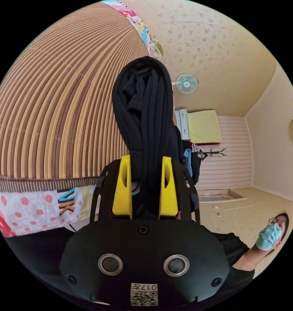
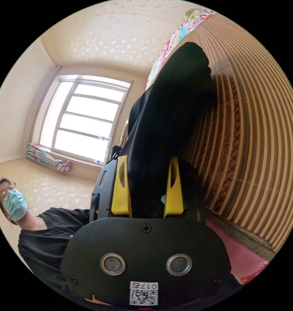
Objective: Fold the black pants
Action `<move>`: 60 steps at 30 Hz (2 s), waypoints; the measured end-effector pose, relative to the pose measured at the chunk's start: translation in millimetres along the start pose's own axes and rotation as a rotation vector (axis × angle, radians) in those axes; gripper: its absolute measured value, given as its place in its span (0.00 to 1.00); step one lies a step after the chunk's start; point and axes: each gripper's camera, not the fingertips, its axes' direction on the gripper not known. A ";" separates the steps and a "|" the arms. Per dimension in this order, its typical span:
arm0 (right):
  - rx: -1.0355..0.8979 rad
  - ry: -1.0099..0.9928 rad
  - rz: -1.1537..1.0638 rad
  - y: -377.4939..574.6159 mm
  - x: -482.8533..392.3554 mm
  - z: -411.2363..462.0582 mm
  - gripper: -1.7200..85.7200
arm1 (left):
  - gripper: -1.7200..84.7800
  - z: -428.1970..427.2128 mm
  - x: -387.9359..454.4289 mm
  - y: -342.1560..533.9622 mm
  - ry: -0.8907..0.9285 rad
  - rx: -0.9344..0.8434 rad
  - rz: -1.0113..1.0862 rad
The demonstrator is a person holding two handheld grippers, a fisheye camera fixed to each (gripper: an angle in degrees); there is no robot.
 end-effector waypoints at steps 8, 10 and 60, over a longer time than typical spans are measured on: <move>0.139 -0.429 -0.018 68.0 -6.9 -4.9 0.19 | 0.17 -45.5 7.6 72.2 0.231 0.042 0.017; 0.148 -0.460 -0.041 68.4 -18.4 -10.6 0.19 | 0.17 -51.0 25.6 77.9 0.220 0.049 0.049; 0.525 1.401 0.035 162.1 -179.0 -34.0 0.02 | 0.14 211.5 105.3 201.1 -0.065 -0.040 0.424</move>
